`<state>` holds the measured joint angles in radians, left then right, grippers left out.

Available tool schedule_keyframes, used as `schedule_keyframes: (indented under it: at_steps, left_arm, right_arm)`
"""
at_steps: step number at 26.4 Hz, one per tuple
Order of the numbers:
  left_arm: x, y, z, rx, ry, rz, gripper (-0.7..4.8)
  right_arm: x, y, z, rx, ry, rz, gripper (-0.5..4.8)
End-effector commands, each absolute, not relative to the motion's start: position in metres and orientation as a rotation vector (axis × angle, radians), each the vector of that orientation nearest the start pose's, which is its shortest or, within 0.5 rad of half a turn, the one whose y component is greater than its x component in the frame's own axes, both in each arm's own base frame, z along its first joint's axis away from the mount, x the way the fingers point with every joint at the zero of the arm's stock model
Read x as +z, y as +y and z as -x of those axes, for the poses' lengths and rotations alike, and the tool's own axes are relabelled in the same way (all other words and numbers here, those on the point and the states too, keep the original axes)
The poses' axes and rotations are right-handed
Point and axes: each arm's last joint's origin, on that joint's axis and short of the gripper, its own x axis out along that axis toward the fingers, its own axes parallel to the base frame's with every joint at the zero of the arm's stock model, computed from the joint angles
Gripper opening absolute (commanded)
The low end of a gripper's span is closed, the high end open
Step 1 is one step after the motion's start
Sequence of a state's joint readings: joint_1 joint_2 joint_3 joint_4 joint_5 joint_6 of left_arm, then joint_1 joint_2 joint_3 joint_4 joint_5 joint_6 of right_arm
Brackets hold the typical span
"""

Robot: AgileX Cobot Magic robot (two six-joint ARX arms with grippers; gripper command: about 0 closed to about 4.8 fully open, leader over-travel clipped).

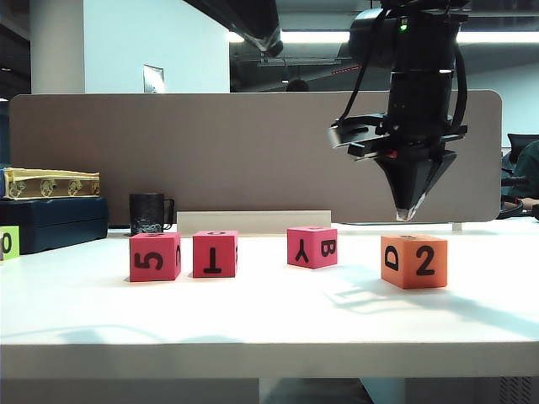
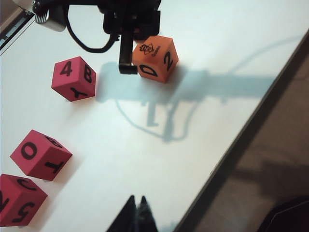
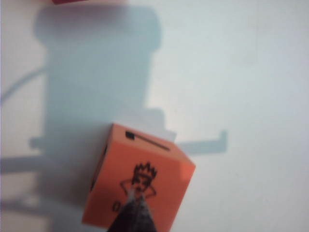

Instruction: Select the appropriate blocks from the scattered letter blocks on the table and arrange them in a row to spell out "2024".

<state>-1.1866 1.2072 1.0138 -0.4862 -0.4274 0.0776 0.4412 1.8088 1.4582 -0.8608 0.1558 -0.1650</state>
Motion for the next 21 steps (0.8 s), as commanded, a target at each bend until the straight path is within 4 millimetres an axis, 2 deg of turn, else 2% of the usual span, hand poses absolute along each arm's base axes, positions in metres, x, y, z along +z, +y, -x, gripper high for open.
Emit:
schedule_keyframes:
  at_steps: [1,4,7,15,21]
  left_arm:
    - [0.304,-0.228,-0.105,-0.753,0.455,-0.578,-0.06]
    - [0.304,-0.227,-0.104,-0.753,0.457,-0.579,-0.06]
    - [0.304,-0.227,-0.104,-0.753,0.458,-0.58,-0.06]
    - [0.304,-0.227,-0.104,-0.752,0.458,-0.58,-0.06]
    - [0.304,-0.227,-0.104,-0.752,0.458,-0.58,-0.06]
  right_arm:
    - [0.26,0.149,-0.325,0.347,1.193,0.519,-0.09]
    - [0.273,0.147,-0.321,0.35,1.23,0.526,-0.09]
    - [0.276,0.146,-0.318,0.351,1.264,0.535,-0.09]
    - [0.263,0.149,-0.321,0.411,1.331,0.502,-0.09]
    - [0.243,0.154,-0.329,0.429,1.392,0.499,-0.09]
